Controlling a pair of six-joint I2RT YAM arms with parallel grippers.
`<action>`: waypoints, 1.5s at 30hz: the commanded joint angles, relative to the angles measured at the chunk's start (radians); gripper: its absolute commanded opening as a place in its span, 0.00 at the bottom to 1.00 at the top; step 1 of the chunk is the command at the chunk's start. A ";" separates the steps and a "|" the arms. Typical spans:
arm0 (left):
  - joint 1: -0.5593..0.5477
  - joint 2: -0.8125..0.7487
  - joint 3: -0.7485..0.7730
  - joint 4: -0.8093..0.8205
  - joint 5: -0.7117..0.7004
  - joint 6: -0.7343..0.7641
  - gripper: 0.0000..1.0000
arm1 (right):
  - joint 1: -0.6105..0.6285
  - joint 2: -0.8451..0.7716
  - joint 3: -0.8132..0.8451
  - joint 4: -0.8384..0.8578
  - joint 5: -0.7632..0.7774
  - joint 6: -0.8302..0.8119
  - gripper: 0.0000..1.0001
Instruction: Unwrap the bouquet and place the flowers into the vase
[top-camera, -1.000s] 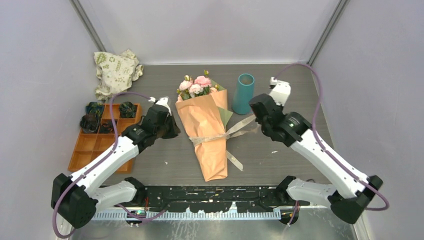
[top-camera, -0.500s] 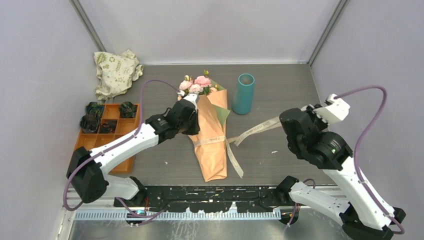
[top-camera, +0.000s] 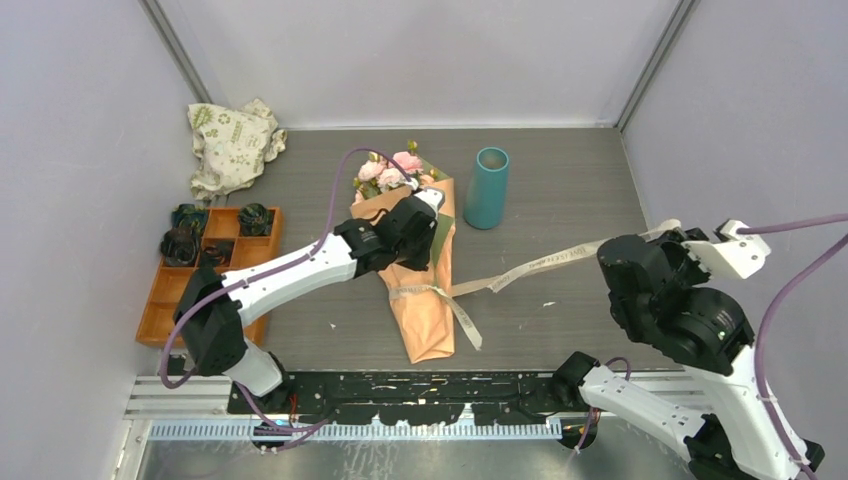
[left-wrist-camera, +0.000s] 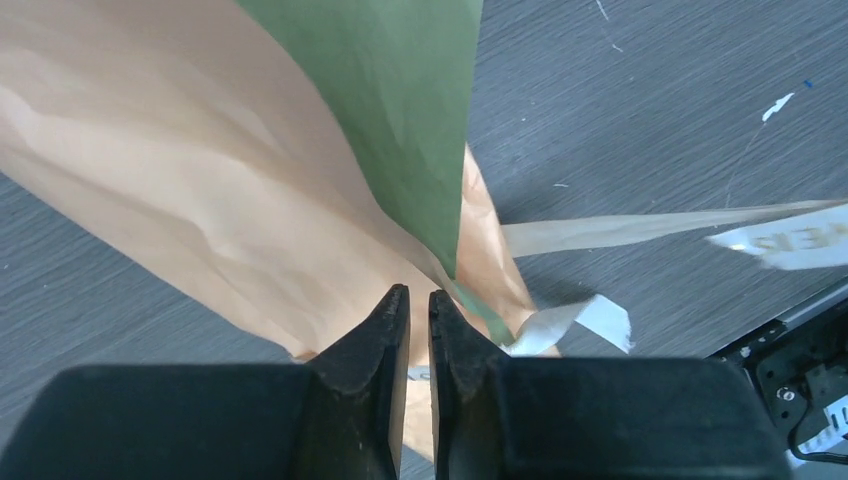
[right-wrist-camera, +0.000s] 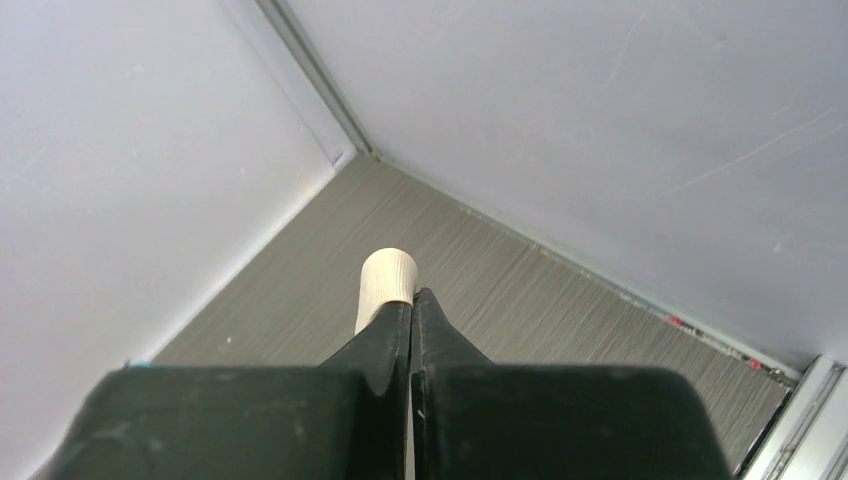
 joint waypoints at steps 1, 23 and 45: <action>0.001 -0.004 0.061 -0.016 -0.025 0.033 0.15 | -0.002 -0.011 0.110 0.002 0.190 -0.067 0.01; 0.001 0.224 0.345 -0.106 -0.034 0.063 0.16 | -0.059 0.299 0.265 0.148 -0.141 -0.356 0.49; 0.127 -0.173 -0.196 -0.243 -0.256 -0.150 0.16 | -0.402 0.418 0.098 0.485 -1.160 -0.529 0.93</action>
